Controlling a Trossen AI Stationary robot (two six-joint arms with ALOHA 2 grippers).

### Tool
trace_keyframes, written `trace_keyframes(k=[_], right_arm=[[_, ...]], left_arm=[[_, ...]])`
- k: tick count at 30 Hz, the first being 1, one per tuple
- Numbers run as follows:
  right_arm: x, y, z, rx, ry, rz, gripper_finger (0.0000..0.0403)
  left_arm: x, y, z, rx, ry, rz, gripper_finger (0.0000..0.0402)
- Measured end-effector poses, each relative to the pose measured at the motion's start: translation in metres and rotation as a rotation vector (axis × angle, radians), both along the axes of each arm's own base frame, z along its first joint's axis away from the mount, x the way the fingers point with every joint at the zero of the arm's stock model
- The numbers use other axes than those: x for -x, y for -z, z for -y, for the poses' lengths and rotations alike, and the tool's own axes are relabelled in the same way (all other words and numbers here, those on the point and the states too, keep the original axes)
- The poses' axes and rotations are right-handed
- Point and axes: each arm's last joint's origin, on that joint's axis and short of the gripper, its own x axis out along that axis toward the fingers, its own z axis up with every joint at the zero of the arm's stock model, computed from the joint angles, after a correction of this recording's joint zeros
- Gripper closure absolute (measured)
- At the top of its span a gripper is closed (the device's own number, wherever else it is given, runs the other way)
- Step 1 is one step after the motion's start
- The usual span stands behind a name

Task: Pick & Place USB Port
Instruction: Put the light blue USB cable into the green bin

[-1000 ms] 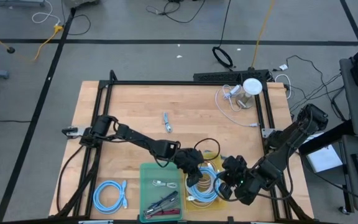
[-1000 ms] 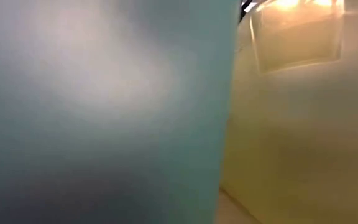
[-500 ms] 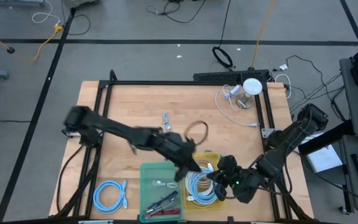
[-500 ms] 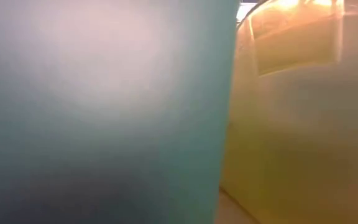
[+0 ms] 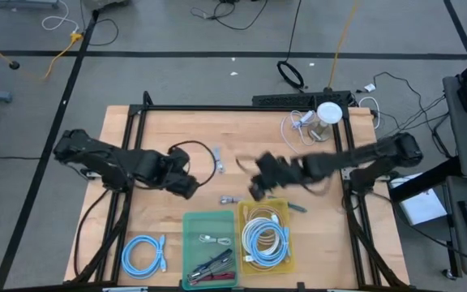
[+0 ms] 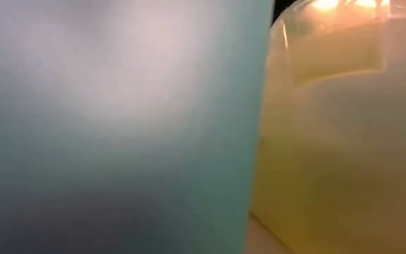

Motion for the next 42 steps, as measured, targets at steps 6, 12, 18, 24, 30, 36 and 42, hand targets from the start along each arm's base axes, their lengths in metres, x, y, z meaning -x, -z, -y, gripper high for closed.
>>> trace_keyframes(k=[6, 12, 18, 24, 30, 36, 42], right_arm=[[-0.028, 0.021, 0.068, -0.112, 0.011, 0.001, 0.0276], [-0.056, 0.055, 0.093, -0.21, 0.002, 0.043, 0.0194], [-0.09, 0.083, 0.095, -0.235, -0.033, -0.039, 0.0182], [-0.13, 0.079, 0.101, -0.112, -0.038, -0.092, 0.0187], [-0.15, 0.076, 0.109, -0.006, -0.028, -0.11, 0.0187], [-0.148, 0.096, 0.12, 0.023, -0.007, -0.216, 0.0187], [-0.154, 0.111, 0.123, 0.021, -0.002, -0.202, 0.0187]], left_arm=[[0.007, -0.001, 0.03, 0.021, 0.033, 0.061, 0.04], [0.012, 0.002, 0.066, 0.036, 0.056, 0.172, 0.0399], [0.02, 0.009, 0.093, 0.043, 0.032, 0.227, 0.0398], [0.027, 0.02, 0.112, 0.077, 0.003, 0.248, 0.0397], [0.034, 0.032, 0.124, 0.126, -0.01, 0.241, 0.0399], [0.043, 0.034, 0.133, 0.15, -0.026, 0.241, 0.0396], [0.047, 0.033, 0.137, 0.145, -0.032, 0.257, 0.0394]])
